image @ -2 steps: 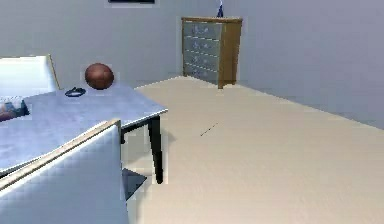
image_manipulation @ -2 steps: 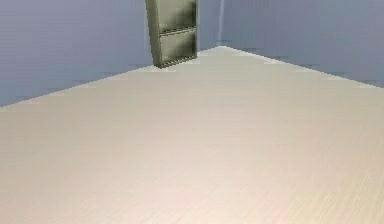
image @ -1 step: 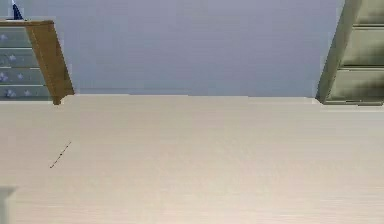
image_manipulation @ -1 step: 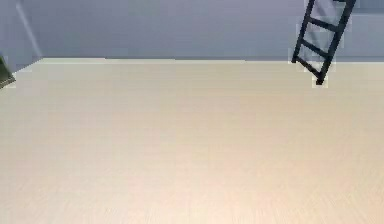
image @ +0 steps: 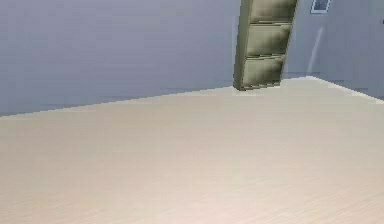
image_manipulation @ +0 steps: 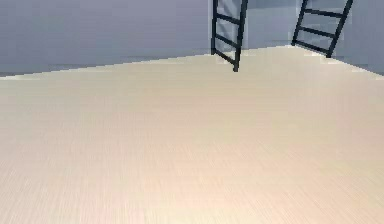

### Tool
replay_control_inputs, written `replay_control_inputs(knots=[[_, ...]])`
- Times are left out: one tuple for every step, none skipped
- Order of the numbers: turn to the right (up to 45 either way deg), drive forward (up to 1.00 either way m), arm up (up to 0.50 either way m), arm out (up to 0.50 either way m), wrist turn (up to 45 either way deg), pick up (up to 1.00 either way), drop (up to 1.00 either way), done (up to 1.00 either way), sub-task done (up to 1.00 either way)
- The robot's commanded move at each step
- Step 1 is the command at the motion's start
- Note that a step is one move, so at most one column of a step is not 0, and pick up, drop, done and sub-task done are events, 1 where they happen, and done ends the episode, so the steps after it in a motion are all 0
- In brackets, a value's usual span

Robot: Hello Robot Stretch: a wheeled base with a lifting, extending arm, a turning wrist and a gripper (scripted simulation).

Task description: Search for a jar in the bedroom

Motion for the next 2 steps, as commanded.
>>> replay_control_inputs(knots=[[0.0, 0.10, 0.00, 0.00, 0.0, 0.00, 0.00, 0.00, 0.00], [-33.0, 0.00, 0.00, 0.00, 0.0, 0.00, 0.00, 0.00, 0.00]])
